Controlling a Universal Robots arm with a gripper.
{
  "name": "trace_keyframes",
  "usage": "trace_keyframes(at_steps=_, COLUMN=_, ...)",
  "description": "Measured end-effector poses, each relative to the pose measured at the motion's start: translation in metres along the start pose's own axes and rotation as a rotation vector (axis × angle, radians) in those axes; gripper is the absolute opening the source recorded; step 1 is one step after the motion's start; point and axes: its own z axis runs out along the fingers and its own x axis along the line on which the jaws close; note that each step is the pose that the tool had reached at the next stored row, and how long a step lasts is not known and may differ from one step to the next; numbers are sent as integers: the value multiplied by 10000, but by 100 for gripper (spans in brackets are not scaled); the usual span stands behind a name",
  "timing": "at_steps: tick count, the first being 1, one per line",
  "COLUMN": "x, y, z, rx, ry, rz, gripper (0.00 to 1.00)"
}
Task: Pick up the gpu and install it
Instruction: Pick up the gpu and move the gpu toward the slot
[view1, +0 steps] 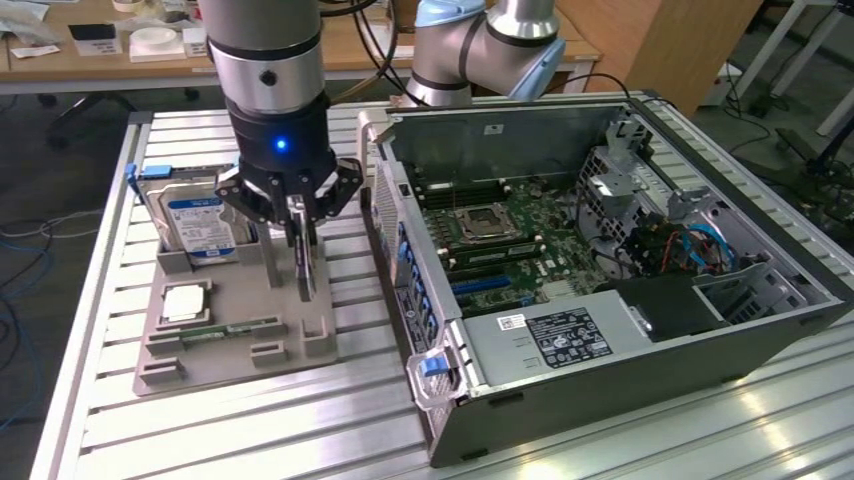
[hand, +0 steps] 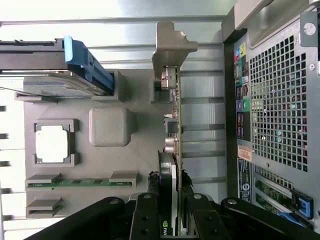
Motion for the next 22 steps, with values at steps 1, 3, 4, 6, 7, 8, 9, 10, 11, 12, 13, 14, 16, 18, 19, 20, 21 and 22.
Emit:
trace_keyframes(at_steps=1, x=0, y=0, z=-6, rx=2, ry=1, rz=0, gripper=27)
trace_keyframes(at_steps=3, x=-1, y=1, z=-19, rx=-1, ry=-1, rz=0, gripper=27)
trace_keyframes(at_steps=4, x=-1, y=2, z=-28, rx=0, ry=0, rz=0, gripper=27)
trace_keyframes(at_steps=6, x=-1, y=3, z=-48, rx=0, ry=-1, rz=0, gripper=27)
trace_keyframes(at_steps=7, x=-2, y=3, z=-60, rx=-1, ry=-1, rz=0, gripper=27)
trace_keyframes(at_steps=8, x=-2, y=4, z=-73, rx=-1, ry=-1, rz=0, gripper=27)
trace_keyframes(at_steps=9, x=-2, y=5, z=-86, rx=-1, ry=-2, rz=0, gripper=27)
trace_keyframes(at_steps=10, x=-3, y=6, z=-100, rx=-1, ry=-1, rz=0, gripper=27)
trace_keyframes(at_steps=11, x=-3, y=6, z=-114, rx=-1, ry=-2, rz=0, gripper=27)
trace_keyframes(at_steps=12, x=-4, y=7, z=-129, rx=-1, ry=-1, rz=-1, gripper=27)
trace_keyframes(at_steps=13, x=-5, y=8, z=-144, rx=-1, ry=-1, rz=-1, gripper=27)
trace_keyframes(at_steps=14, x=-5, y=9, z=-159, rx=-1, ry=-1, rz=0, gripper=27)
trace_keyframes(at_steps=16, x=-6, y=11, z=-191, rx=-1, ry=-1, rz=0, gripper=27)
trace_keyframes(at_steps=18, x=-7, y=13, z=-224, rx=-1, ry=-1, rz=0, gripper=27)
trace_keyframes(at_steps=19, x=-8, y=14, z=-242, rx=-1, ry=-1, rz=0, gripper=27)
trace_keyframes(at_steps=20, x=-8, y=15, z=-262, rx=-1, ry=-1, rz=0, gripper=27)
trace_keyframes(at_steps=21, x=-9, y=16, z=-280, rx=-2, ry=-2, rz=0, gripper=27)
trace_keyframes(at_steps=22, x=-9, y=17, z=-298, rx=-1, ry=-1, rz=0, gripper=27)
